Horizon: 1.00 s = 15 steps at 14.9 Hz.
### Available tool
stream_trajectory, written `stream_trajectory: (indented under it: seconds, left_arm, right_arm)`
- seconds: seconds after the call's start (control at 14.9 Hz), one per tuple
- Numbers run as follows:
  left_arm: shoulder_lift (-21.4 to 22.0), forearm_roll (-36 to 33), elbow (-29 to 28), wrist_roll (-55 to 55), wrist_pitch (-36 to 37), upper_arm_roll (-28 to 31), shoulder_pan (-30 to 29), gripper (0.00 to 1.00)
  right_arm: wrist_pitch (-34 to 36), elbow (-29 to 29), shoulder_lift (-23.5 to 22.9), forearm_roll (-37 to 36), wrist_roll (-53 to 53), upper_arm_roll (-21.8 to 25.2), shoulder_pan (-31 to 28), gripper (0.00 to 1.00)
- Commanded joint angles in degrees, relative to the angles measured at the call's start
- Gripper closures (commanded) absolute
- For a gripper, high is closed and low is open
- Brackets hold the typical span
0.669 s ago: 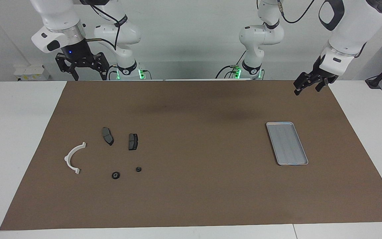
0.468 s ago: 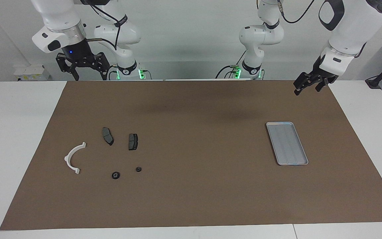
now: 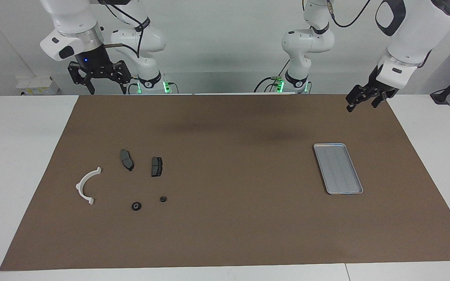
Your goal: Pick bearing gear from pile to tray
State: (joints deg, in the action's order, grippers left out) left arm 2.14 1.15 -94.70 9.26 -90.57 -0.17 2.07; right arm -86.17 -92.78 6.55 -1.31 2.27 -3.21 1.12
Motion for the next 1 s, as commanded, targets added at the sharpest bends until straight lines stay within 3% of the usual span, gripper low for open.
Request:
stream_trajectory:
  seconds: [0.0, 0.33, 0.47, 0.74, 0.94]
  left_arm:
    - [0.3, -0.5, 0.0, 0.1, 0.7, 0.3, 0.6, 0.0]
    - [0.3, -0.5, 0.0, 0.1, 0.7, 0.3, 0.6, 0.0]
    - [0.2, -0.5, 0.0, 0.1, 0.7, 0.3, 0.6, 0.0]
    - [0.3, -0.5, 0.0, 0.1, 0.7, 0.3, 0.6, 0.0]
    - [0.3, -0.5, 0.0, 0.1, 0.7, 0.3, 0.6, 0.0]
  right_arm:
    - [0.5, 0.1, 0.8, 1.1, -1.7, -0.4, -0.7, 0.0]
    - [-0.1, -0.6, 1.3, 2.8, -0.8, -0.4, -0.2, 0.0]
    - [-3.5, -1.6, -0.6, 3.3, 3.7, -0.4, 1.7, 0.0]
    - [-11.5, -1.9, -9.6, 2.7, 11.3, -0.4, 5.9, 0.0]
    - [-21.0, -1.4, -19.0, 2.5, 16.2, -0.4, 7.9, 0.0]
